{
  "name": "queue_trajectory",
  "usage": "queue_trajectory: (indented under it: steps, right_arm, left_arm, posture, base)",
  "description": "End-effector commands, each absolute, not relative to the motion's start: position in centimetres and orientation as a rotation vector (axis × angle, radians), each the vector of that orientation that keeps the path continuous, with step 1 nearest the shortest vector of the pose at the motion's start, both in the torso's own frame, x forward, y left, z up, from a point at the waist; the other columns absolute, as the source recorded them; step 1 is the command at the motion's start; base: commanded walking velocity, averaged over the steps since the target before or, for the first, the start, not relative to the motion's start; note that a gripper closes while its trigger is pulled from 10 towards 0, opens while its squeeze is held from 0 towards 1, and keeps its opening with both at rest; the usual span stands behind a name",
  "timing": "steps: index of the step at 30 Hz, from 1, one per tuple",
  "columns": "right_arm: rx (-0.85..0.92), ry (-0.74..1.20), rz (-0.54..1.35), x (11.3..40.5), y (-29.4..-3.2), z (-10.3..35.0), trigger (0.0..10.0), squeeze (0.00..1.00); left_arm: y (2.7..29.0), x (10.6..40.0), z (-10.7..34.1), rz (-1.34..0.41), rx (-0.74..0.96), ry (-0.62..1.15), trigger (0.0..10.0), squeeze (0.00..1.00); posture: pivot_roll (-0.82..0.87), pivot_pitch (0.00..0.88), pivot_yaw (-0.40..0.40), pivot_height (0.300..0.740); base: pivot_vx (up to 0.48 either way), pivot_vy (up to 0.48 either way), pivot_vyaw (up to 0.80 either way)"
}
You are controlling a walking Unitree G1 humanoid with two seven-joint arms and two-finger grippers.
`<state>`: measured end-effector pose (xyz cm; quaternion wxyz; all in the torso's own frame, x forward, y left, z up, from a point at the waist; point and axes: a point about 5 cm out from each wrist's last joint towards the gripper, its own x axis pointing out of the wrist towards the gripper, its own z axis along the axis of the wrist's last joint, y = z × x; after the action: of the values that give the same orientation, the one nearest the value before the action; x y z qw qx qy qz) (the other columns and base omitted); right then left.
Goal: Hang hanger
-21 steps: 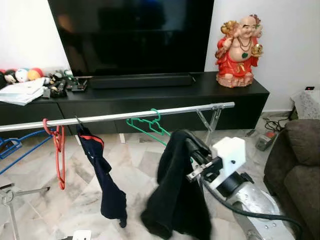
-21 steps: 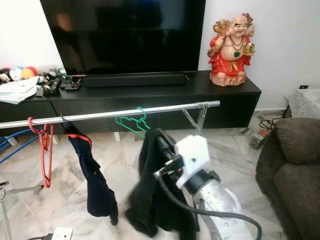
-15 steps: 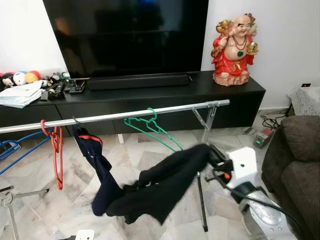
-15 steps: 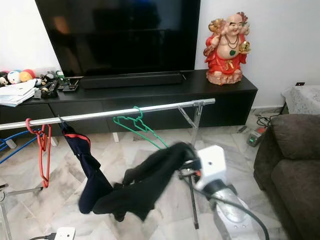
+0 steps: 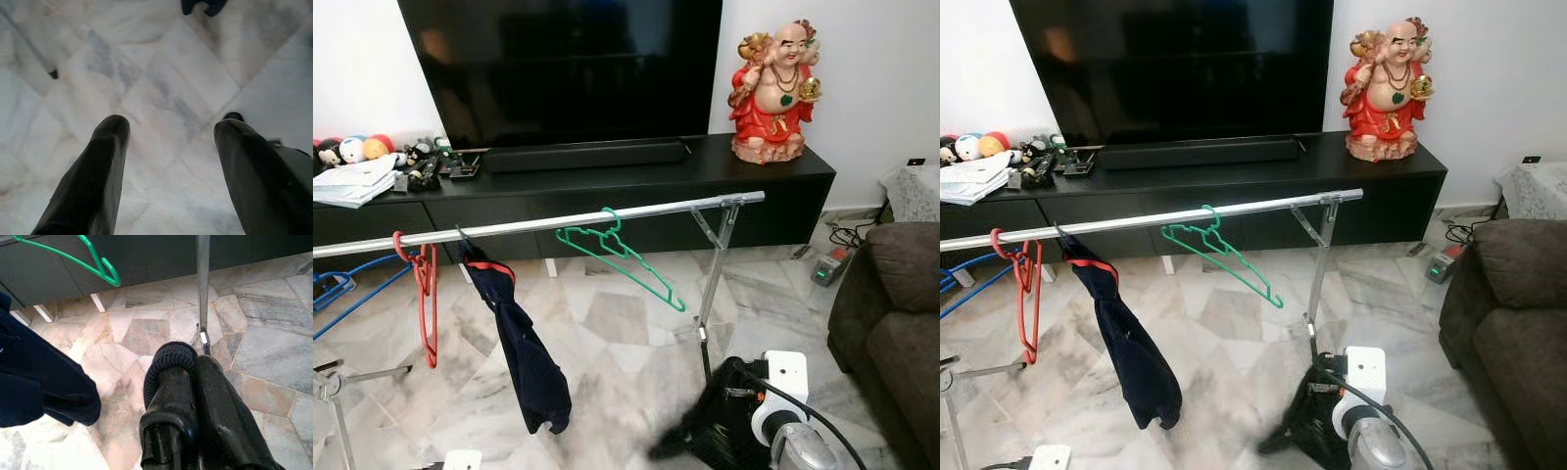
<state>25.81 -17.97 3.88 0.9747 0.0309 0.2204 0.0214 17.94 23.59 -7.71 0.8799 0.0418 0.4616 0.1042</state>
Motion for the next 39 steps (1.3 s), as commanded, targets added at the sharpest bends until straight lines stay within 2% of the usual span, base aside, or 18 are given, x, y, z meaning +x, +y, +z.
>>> queue_trajectory:
  steps: [1, 8, 13, 22, 29, 32, 36, 39]
  right_arm:
    - [0.075, 0.402, 0.036, 26.6, -17.6, 4.3, 10.0, 0.00]
    - [0.110, 0.411, 0.029, 26.6, -17.5, 3.4, 10.0, 0.00]
    - [0.090, 0.394, 0.019, 26.6, -17.8, 3.2, 10.0, 0.00]
    - [0.063, 0.369, 0.009, 26.7, -17.9, 3.2, 10.0, 0.00]
    - [0.051, 0.385, 0.002, 26.5, -17.9, 2.4, 10.0, 0.00]
    - [0.052, 0.425, -0.007, 26.1, -18.0, 1.6, 10.0, 0.00]
    - [0.041, 0.481, -0.037, 25.5, -18.6, 0.3, 10.0, 0.00]
    - [0.042, 0.539, -0.093, 25.0, -19.4, -1.2, 10.0, 0.00]
  left_arm:
    - [24.4, 17.2, -7.8, 0.232, 0.085, 0.970, 10.0, 0.00]
    - [24.9, 16.5, -8.0, 0.269, 0.056, 0.975, 10.0, 0.00]
    - [24.1, 17.0, -8.0, 0.272, 0.033, 0.968, 10.0, 0.00]
    - [23.0, 17.6, -8.0, 0.258, 0.028, 0.963, 10.0, 0.00]
    - [23.1, 17.6, -8.0, 0.258, 0.031, 0.957, 10.0, 0.00]
    - [23.3, 17.5, -7.9, 0.257, 0.035, 0.940, 10.0, 0.00]
    - [23.8, 18.3, -7.3, 0.234, 0.051, 0.881, 10.0, 0.00]
    - [23.9, 20.6, -5.8, 0.187, 0.077, 0.768, 10.0, 0.00]
  posture:
    - [-0.14, 0.009, 0.109, 0.740]
    - [-0.14, 0.013, 0.112, 0.740]
    - [-0.13, 0.014, 0.113, 0.740]
    - [-0.13, 0.014, 0.115, 0.740]
    - [-0.12, 0.012, 0.123, 0.740]
    - [-0.12, 0.011, 0.120, 0.740]
    - [-0.11, 0.007, 0.118, 0.740]
    - [-0.11, 0.002, 0.115, 0.740]
  base:
    - [0.000, 0.000, 0.00]
    - [0.000, 0.000, 0.00]
    - [0.000, 0.000, 0.00]
    - [0.000, 0.000, 0.76]
    - [0.000, 0.000, 0.80]
    - [0.000, 0.000, 0.20]
    - [0.000, 0.000, 0.00]
    - [0.000, 0.000, 0.00]
